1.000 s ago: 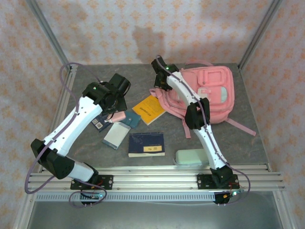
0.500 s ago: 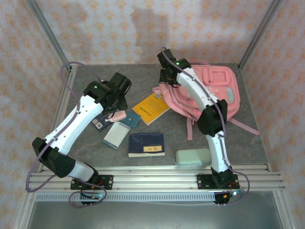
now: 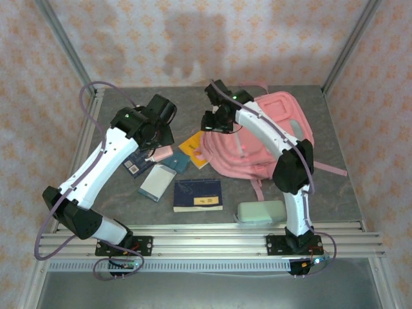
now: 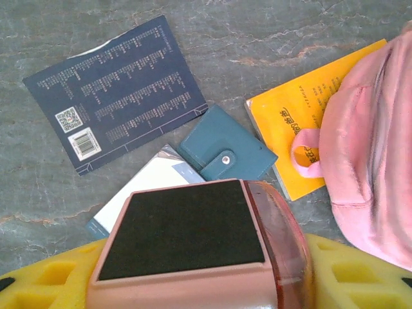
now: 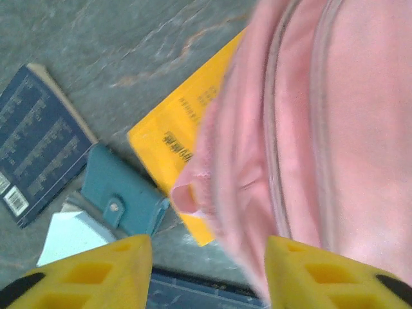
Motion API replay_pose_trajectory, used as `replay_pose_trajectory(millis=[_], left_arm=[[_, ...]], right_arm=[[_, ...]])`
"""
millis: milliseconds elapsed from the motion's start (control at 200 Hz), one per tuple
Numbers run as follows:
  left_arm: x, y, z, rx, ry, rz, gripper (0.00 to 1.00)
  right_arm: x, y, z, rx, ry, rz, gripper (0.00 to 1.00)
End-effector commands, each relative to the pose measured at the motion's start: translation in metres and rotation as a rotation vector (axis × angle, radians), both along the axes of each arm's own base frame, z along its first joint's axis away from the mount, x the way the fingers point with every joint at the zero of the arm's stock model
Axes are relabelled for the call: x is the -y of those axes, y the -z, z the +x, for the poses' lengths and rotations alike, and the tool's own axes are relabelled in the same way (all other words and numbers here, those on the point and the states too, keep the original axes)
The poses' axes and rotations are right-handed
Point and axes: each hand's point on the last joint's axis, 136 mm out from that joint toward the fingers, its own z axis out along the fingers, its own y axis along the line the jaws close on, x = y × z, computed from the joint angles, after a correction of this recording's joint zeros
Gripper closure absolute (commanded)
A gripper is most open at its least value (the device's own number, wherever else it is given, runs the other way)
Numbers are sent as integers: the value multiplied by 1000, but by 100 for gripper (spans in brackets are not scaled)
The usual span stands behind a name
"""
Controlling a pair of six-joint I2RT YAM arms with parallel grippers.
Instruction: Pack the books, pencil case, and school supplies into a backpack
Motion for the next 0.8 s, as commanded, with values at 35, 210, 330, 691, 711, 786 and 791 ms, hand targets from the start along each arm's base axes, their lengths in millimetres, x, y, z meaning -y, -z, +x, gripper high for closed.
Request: replay_pose_trajectory(millis=[35,210,330,691,711,786,791], left_arm=[[-6,-6,3,13,-24,13,54],[-7,-3,2,1,-26,16,54],[-8,0,0,-10,-27,22,54],[-8,11,-4,-36,-26,26,54],[-8,11,-4,-38,-26,27,54],[-9,12,-5,-40,-26,26,54],[-8,12,-5,-39,-26,27,54]], right_arm=[[40,-41,10,186,49,-143,35],[80,-24,21,207,74,-436,16],[88,2,24,173,67,-528,13],[79,69,34,79,44,-589,12],[80,72,35,78,44,-602,12],[88,82,38,82,47,-672,14],[88,82,38,84,46,-678,14]])
